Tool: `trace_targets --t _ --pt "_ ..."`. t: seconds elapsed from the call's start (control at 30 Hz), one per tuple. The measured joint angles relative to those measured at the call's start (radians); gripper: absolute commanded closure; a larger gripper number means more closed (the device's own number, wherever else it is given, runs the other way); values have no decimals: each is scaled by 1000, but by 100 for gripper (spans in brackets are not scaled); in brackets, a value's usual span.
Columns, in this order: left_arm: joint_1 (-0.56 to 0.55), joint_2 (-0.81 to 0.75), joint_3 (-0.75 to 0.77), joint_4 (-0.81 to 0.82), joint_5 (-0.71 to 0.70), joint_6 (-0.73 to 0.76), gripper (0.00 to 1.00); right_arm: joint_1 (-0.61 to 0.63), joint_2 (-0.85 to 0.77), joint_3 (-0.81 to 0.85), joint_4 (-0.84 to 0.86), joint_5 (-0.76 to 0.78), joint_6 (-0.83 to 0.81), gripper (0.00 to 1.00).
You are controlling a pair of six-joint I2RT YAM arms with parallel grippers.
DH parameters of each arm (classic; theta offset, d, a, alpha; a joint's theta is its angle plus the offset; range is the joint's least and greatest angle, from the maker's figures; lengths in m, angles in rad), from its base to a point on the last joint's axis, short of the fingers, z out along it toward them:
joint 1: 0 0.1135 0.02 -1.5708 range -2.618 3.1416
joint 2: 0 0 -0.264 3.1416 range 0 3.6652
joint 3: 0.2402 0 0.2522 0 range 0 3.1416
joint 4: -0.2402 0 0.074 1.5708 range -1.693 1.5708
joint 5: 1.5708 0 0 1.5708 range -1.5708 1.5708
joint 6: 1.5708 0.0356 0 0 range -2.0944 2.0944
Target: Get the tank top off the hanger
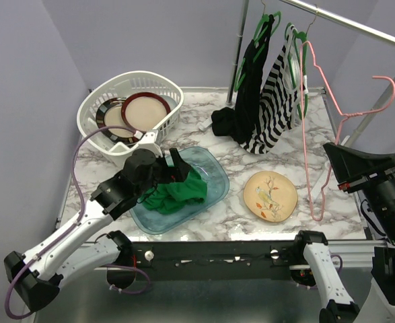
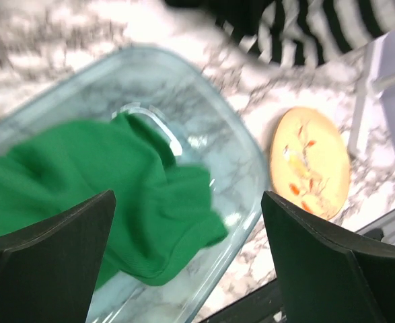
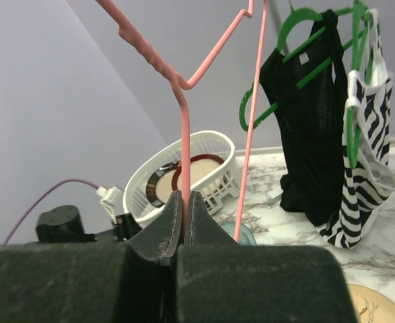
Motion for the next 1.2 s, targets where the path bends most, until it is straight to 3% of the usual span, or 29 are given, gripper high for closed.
trace_targets --t 0.2,0.5,0.73,1.2 --pt "0 -13 72 12 -23 101 1 0 5 45 -17 64 -26 99" --pt "0 27 179 4 -39 348 1 0 88 133 -115 335 -134 99" --pt "0 2 88 95 -127 509 1 0 138 134 -140 556 -226 99" --pt "0 -60 43 109 -113 532 1 1 346 19 -63 544 -250 99"
